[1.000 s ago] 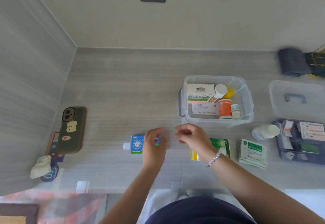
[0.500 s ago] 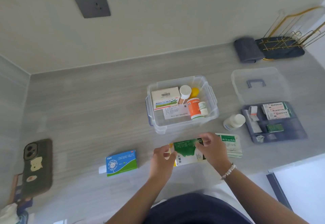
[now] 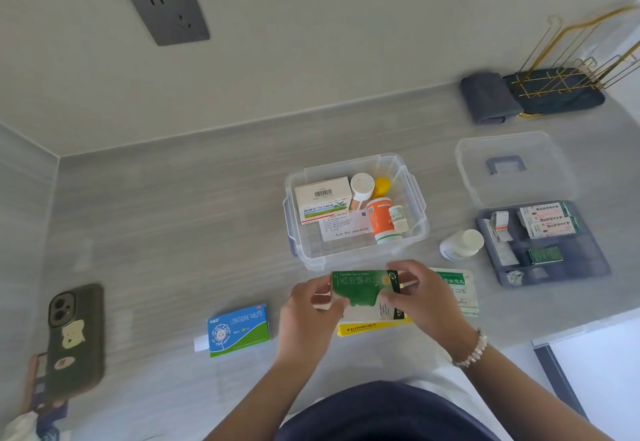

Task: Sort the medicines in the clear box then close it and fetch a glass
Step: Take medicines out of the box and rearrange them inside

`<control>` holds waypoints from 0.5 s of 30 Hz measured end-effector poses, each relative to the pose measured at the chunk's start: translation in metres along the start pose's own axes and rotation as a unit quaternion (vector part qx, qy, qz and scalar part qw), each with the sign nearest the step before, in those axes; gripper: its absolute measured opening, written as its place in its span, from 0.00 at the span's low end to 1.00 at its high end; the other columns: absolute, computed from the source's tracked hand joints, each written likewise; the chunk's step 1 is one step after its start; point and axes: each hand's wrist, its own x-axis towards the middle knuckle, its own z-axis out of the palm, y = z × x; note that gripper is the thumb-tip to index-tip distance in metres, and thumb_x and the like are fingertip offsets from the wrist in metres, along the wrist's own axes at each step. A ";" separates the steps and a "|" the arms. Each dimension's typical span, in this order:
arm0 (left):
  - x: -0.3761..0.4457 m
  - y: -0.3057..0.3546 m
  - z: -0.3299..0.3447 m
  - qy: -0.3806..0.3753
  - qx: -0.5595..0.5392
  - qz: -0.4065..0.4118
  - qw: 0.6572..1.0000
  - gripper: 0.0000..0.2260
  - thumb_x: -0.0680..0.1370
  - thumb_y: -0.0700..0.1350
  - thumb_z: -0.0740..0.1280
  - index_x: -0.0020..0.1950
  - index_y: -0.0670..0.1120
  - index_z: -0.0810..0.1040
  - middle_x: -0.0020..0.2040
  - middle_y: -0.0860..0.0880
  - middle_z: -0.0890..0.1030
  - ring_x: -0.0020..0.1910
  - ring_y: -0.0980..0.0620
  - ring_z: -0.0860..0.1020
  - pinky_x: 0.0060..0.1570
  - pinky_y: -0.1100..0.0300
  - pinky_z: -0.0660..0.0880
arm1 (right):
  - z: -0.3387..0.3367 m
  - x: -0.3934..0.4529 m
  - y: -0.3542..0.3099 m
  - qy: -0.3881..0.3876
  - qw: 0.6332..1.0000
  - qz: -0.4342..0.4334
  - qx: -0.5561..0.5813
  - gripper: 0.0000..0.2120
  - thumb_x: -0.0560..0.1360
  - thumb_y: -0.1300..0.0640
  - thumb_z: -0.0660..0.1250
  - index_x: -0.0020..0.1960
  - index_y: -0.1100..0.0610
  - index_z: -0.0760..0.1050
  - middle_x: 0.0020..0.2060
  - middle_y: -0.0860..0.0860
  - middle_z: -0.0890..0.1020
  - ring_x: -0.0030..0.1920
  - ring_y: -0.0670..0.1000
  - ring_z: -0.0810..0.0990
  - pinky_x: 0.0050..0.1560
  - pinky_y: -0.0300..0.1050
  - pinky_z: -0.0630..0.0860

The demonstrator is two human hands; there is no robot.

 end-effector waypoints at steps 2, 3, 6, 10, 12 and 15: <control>-0.003 0.015 -0.019 0.011 -0.002 0.034 0.999 0.12 0.70 0.46 0.72 0.53 0.56 0.80 0.46 0.59 0.82 0.41 0.65 0.79 0.37 0.77 0.73 | -0.013 -0.009 -0.017 0.009 0.999 -0.033 0.009 0.21 0.65 0.53 0.75 0.56 0.44 0.74 0.44 0.41 0.80 0.41 0.40 0.80 0.35 0.32 0.72; -0.004 0.023 -0.027 0.016 -0.009 0.049 0.999 0.12 0.70 0.45 0.73 0.50 0.59 0.80 0.44 0.59 0.83 0.40 0.65 0.80 0.37 0.76 0.74 | -0.019 -0.012 -0.025 0.014 0.999 -0.047 0.016 0.20 0.65 0.53 0.75 0.55 0.42 0.75 0.43 0.41 0.80 0.41 0.38 0.79 0.34 0.30 0.70; -0.001 0.043 -0.044 0.034 -0.038 0.070 0.996 0.16 0.68 0.44 0.75 0.42 0.66 0.77 0.41 0.60 0.83 0.39 0.64 0.80 0.37 0.72 0.75 | -0.035 -0.013 -0.049 0.025 0.995 -0.086 0.039 0.20 0.65 0.53 0.75 0.54 0.40 0.75 0.43 0.40 0.80 0.40 0.34 0.78 0.31 0.26 0.71; 0.017 0.058 -0.048 0.062 -0.065 0.066 0.994 0.16 0.69 0.43 0.74 0.43 0.65 0.76 0.42 0.59 0.82 0.39 0.64 0.80 0.37 0.72 0.75 | -0.044 0.007 -0.070 0.037 0.992 -0.120 0.015 0.20 0.66 0.54 0.75 0.55 0.41 0.75 0.43 0.40 0.80 0.40 0.37 0.79 0.35 0.28 0.69; 0.029 0.060 -0.046 0.064 -0.080 0.063 0.993 0.12 0.71 0.42 0.73 0.48 0.59 0.78 0.43 0.59 0.81 0.39 0.66 0.79 0.36 0.76 0.73 | -0.045 0.023 -0.074 0.042 0.990 -0.132 0.006 0.21 0.66 0.54 0.75 0.57 0.44 0.76 0.44 0.43 0.80 0.40 0.38 0.79 0.36 0.28 0.70; 0.047 0.062 -0.040 0.056 -0.070 0.059 0.994 0.11 0.72 0.42 0.71 0.52 0.54 0.79 0.43 0.61 0.81 0.40 0.67 0.79 0.37 0.78 0.71 | -0.045 0.047 -0.076 0.050 0.988 -0.145 -0.015 0.23 0.66 0.55 0.75 0.59 0.48 0.76 0.44 0.46 0.80 0.39 0.37 0.77 0.35 0.25 0.70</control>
